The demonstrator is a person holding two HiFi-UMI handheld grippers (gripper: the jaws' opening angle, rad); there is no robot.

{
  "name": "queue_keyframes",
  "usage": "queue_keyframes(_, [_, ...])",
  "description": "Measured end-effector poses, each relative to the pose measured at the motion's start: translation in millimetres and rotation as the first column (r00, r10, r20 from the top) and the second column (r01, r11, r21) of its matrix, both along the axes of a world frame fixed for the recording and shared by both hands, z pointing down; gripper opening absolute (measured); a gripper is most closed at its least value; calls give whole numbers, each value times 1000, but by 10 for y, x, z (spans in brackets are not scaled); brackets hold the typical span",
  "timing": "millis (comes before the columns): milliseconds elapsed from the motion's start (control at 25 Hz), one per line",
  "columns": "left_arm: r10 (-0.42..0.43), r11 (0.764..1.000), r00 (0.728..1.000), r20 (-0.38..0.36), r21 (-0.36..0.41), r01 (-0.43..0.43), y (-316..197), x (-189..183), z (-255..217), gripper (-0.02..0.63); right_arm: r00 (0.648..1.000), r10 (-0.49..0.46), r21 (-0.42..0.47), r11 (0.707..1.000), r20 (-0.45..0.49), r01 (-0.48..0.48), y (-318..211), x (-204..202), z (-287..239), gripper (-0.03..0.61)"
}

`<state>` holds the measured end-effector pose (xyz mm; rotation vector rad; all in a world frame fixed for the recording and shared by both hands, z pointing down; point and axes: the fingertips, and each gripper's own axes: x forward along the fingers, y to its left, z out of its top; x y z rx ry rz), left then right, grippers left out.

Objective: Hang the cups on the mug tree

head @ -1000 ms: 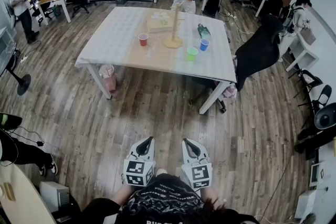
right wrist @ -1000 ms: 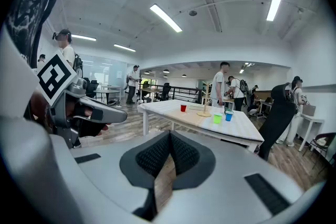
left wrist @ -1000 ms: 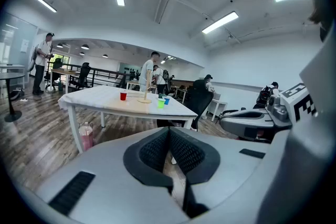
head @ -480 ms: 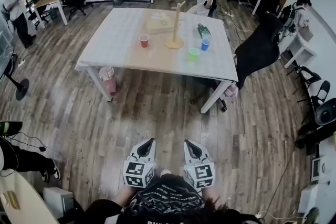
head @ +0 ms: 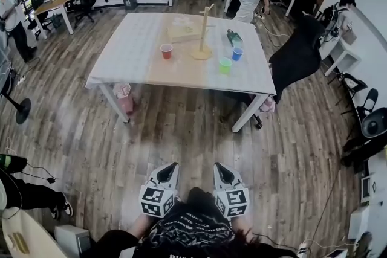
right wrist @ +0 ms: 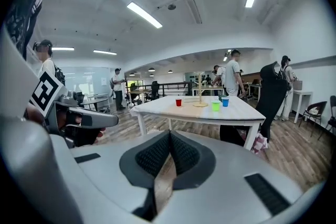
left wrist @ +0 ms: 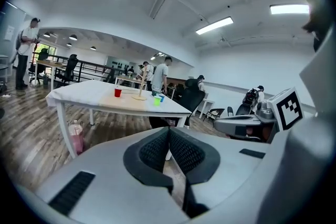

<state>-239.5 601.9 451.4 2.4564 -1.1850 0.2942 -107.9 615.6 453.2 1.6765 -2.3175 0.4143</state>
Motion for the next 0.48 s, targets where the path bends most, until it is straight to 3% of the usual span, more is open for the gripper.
queue_keyframes(360, [-57,998,998,-1,17,57,-647,294,131,21,998,-61,-33,998,-8,61,-634,330,192,9])
queue_keyframes(480, [-60,998,998,17,25,60,-904,458,134,21,995,-34,-57,998,98,40,-1002,582,252,9])
